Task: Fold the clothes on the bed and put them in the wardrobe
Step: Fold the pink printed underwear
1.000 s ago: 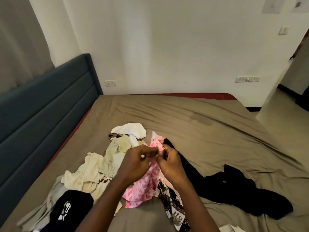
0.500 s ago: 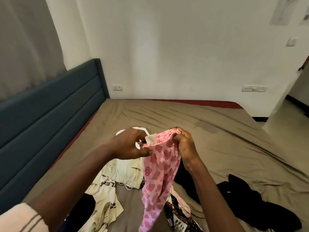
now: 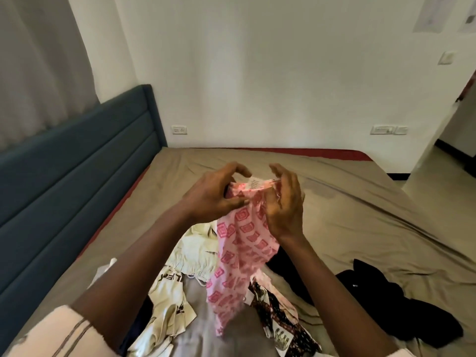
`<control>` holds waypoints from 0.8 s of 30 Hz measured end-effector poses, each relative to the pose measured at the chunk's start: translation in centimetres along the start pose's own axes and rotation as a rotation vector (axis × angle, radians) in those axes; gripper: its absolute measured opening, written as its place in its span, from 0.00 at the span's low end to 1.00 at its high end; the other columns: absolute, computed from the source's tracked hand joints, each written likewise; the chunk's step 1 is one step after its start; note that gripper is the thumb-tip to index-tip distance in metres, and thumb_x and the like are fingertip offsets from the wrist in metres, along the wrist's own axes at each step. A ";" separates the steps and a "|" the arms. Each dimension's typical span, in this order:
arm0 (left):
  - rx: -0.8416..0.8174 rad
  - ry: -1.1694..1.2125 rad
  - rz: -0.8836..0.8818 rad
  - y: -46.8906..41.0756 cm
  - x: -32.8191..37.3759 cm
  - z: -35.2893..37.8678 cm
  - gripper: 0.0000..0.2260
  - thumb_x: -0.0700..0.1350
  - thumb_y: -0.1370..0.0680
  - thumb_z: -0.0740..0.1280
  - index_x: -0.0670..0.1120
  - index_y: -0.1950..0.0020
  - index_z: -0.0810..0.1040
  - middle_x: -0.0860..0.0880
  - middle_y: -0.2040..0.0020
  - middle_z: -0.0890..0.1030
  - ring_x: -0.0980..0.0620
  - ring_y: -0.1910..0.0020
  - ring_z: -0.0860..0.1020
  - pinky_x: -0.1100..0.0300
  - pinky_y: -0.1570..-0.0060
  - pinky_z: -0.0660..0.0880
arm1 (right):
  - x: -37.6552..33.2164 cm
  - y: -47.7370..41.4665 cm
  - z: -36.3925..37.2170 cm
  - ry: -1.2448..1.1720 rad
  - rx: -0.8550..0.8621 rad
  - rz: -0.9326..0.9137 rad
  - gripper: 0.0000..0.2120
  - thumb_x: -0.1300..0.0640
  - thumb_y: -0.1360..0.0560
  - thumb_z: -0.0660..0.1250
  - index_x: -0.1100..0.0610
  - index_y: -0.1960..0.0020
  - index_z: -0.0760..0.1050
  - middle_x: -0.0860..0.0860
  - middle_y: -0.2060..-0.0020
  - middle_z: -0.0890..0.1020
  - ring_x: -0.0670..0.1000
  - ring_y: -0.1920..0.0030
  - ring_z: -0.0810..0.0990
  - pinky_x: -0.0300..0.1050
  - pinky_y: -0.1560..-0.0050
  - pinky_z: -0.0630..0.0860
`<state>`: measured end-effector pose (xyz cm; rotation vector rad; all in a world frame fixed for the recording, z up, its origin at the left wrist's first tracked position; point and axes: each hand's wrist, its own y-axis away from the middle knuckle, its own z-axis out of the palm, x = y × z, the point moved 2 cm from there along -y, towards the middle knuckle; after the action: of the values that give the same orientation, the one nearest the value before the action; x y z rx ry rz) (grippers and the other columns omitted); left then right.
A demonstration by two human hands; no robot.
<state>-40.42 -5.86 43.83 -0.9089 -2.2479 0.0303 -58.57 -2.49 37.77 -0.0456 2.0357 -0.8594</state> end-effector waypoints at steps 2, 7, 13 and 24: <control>-0.002 0.037 0.013 -0.1 0.8 0.3 0.22 0.47 0.23 0.76 0.56 0.35 0.70 0.50 0.48 0.83 0.52 0.58 0.83 0.46 0.57 0.82 | -1.4 -0.6 -0.1 0.009 -0.050 -0.245 0.21 0.49 0.20 0.58 0.53 0.29 0.73 0.46 0.34 0.78 0.44 0.32 0.75 0.54 0.24 0.60; 0.142 0.483 -0.030 1.0 1.4 0.8 0.20 0.40 0.24 0.74 0.48 0.37 0.69 0.34 0.55 0.83 0.28 0.56 0.81 0.31 0.57 0.79 | -3.8 -2.8 1.1 -0.061 -0.102 -0.206 0.23 0.39 0.18 0.58 0.57 0.56 0.78 0.47 0.67 0.79 0.49 0.66 0.79 0.54 0.65 0.75; 0.295 0.652 -0.449 6.4 -4.3 3.4 0.22 0.66 0.21 0.67 0.50 0.39 0.77 0.47 0.51 0.86 0.50 0.50 0.84 0.48 0.47 0.78 | -5.6 -3.0 1.4 -0.050 0.068 -0.184 0.23 0.42 0.17 0.61 0.53 0.66 0.73 0.47 0.73 0.77 0.47 0.71 0.76 0.49 0.70 0.70; -0.215 1.116 -0.636 14.5 -12.1 10.0 0.22 0.58 0.18 0.66 0.47 0.28 0.77 0.41 0.35 0.82 0.40 0.36 0.81 0.43 0.34 0.77 | -8.1 -3.0 0.8 0.137 0.170 -0.137 0.20 0.42 0.18 0.63 0.46 0.66 0.67 0.39 0.75 0.69 0.41 0.73 0.70 0.39 0.69 0.62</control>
<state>-31.71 -0.13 25.14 -0.1410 -1.3670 -0.8106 -53.91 -2.41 45.13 -0.0330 2.0966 -1.1465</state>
